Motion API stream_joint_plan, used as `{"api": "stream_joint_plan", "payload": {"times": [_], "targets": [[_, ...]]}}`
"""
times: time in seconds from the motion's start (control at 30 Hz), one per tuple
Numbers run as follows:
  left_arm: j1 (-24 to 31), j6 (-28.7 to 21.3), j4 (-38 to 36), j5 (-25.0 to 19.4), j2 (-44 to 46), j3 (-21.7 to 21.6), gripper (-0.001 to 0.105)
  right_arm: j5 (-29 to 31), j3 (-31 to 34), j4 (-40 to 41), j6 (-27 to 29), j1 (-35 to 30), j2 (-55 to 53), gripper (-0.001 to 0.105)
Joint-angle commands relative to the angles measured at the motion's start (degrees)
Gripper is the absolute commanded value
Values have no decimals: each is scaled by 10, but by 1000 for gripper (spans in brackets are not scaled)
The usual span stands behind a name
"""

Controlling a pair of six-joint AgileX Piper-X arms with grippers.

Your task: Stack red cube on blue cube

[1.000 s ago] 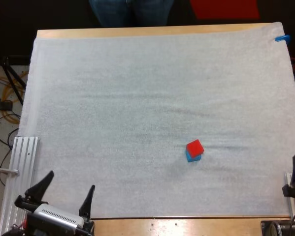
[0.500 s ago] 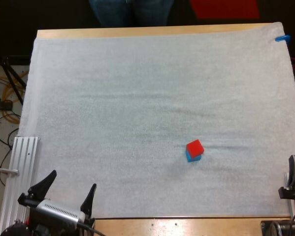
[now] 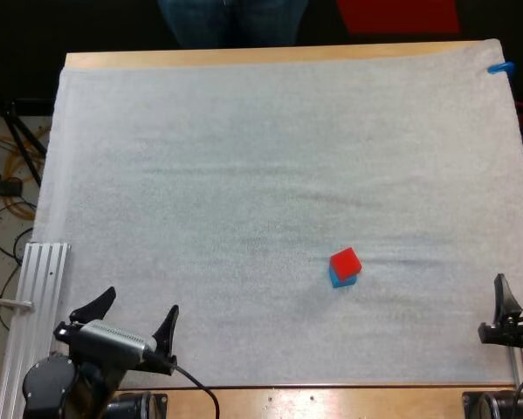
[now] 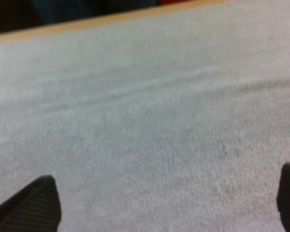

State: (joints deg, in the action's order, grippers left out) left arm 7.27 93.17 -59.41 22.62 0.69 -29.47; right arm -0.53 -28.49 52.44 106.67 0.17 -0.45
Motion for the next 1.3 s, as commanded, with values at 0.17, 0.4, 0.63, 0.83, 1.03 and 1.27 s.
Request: {"api": "stream_joint_plan", "payload": {"times": [0.17,0.4,0.63,0.83,1.03,1.27], "targets": [[1,8,31,3,80,10,87,-3,15,5,-1,1,-24,67],[1,8,31,3,80,10,87,-2,1,31,-1,1,-24,67],[1,8,31,3,80,10,87,5,1,31,-1,1,-24,67],[1,8,31,3,80,10,87,5,1,31,-1,1,-24,67],[1,8,31,3,80,10,87,5,1,31,-1,1,-24,67],[1,8,31,3,80,10,87,5,1,31,-1,1,-24,67]]}}
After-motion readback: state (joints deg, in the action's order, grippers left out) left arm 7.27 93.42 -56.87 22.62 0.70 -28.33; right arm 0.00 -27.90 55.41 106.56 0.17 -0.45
